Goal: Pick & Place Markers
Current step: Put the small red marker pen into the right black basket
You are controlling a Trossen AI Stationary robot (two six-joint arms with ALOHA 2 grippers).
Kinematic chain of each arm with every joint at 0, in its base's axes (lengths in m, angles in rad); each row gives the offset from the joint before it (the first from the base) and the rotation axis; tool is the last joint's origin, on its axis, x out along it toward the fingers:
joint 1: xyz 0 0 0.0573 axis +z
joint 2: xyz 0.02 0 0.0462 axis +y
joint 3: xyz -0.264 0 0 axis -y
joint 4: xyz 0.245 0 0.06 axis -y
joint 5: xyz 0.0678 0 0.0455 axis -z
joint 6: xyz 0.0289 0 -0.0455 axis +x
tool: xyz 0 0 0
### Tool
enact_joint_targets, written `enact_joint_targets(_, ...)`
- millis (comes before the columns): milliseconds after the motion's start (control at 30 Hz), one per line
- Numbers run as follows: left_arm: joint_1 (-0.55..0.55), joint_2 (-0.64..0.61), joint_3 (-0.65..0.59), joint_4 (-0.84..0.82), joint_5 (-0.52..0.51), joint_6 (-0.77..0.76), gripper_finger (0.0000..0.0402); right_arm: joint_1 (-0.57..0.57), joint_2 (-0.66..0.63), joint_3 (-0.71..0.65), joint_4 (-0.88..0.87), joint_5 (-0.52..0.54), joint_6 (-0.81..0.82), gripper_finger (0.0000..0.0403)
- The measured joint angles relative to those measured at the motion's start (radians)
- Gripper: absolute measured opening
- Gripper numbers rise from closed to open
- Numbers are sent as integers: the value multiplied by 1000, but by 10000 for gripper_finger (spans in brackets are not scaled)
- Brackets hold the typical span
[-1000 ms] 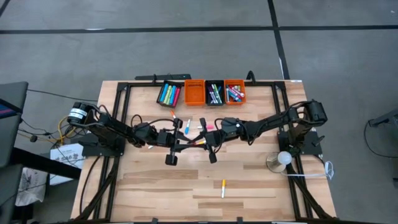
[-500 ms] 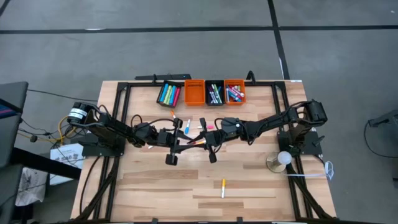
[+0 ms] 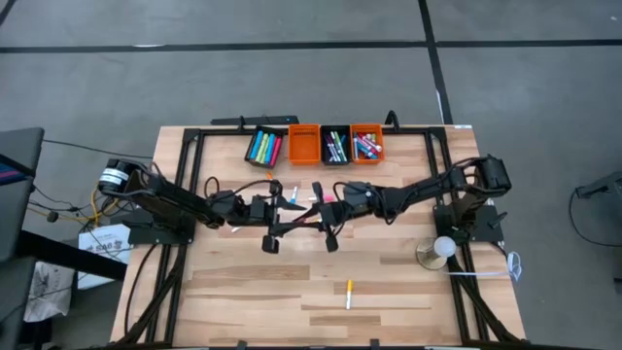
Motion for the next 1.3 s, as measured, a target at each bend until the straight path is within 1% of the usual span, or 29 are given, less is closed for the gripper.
enact_joint_targets(200, -2, -135, 0, -245, -35, -8, 168, -37, 0, 0, -42, -3, 12, 26)
enact_joint_targets(333, -13, -227, 0, -410, -98, -29, 168, -67, 0, 0, -53, -1, 53, 28)
enact_joint_targets(433, -17, -283, 0, -501, -128, -60, 168, -94, 0, 0, -61, 12, 98, 33)
enact_joint_targets(633, -17, -344, 0, -648, -166, -94, 168, -142, 0, 0, -106, 31, 137, 26)
enact_joint_targets(800, -17, -349, 0, -754, -275, -94, 168, -199, -2, 0, -130, 75, 171, 32)
enact_joint_targets(867, -15, -346, 0, -785, -318, -94, 168, -239, -19, 1, -168, 97, 187, 34)
enact_joint_targets(933, -10, -346, 0, -811, -337, -94, 168, -288, -42, 15, -237, 105, 192, 31)
enact_joint_targets(1133, 24, -346, 0, -869, -339, -138, 168, -464, -113, 77, -466, 103, 226, 28)
enact_joint_targets(1300, 67, -346, -23, -874, -339, -159, 168, -612, -99, 162, -661, 103, 275, 37)
